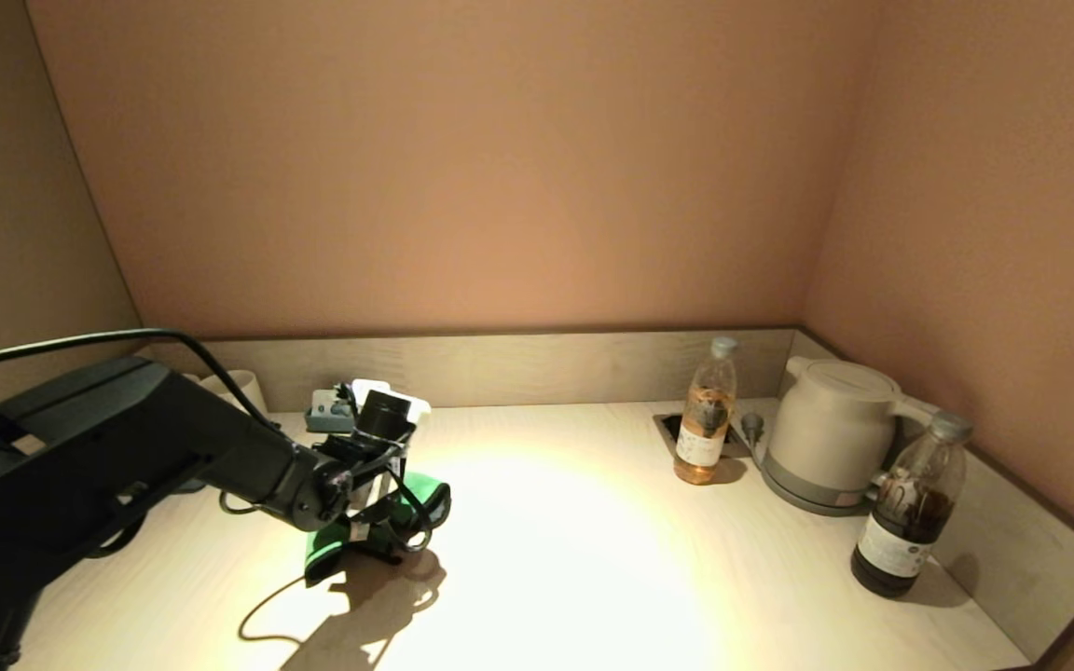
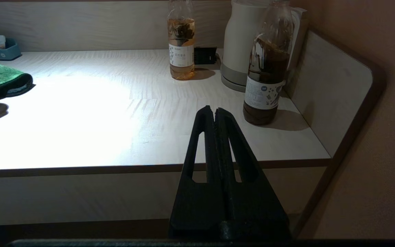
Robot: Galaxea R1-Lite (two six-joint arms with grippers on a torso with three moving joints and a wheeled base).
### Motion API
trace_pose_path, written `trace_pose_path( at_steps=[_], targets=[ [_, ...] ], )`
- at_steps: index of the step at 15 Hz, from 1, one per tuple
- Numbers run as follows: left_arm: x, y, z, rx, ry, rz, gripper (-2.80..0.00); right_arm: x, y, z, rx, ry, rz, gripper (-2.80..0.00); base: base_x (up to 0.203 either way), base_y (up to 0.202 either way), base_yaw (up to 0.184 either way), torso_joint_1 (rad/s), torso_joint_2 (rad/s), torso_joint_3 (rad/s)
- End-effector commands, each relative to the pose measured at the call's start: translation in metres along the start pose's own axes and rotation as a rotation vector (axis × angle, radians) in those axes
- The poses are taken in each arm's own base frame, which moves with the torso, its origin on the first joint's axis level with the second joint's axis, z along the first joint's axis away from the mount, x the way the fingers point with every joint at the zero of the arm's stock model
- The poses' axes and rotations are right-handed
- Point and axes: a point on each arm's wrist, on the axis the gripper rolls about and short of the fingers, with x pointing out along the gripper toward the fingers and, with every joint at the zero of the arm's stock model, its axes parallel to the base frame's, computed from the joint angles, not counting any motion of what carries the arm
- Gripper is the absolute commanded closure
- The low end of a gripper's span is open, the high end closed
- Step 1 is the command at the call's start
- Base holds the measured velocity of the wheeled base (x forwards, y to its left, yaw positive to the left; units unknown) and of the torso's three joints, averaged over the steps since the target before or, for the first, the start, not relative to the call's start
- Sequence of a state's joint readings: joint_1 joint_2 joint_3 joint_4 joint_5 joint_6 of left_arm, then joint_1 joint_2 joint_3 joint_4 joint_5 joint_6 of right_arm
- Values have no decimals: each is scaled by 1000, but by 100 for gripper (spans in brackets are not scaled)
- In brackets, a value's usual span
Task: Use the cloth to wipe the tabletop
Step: Sweep the stains on the table, then place the tablecloth
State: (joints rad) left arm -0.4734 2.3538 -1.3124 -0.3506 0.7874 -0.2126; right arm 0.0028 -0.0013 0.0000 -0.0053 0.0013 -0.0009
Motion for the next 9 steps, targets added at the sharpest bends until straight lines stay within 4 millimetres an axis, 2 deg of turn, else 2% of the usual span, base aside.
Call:
trace_pose_path(
  at_steps=[1,3,5,9],
  targets=[
    [-30,35,37,-85,-65,5,0,0,0,0,-1,0,1,0,0,0,0,0,0,0],
    [-40,61,44,-111,-70,30,0,0,0,0,-1,0,1,0,0,0,0,0,0,0],
    [-44,89,41,-121,-50,71,0,0,0,0,-1,0,0,0,0,0,0,0,0,0],
    [-51,155,40,-182,-28,187,0,0,0,0,-1,0,1,0,0,0,0,0,0,0]
  ],
)
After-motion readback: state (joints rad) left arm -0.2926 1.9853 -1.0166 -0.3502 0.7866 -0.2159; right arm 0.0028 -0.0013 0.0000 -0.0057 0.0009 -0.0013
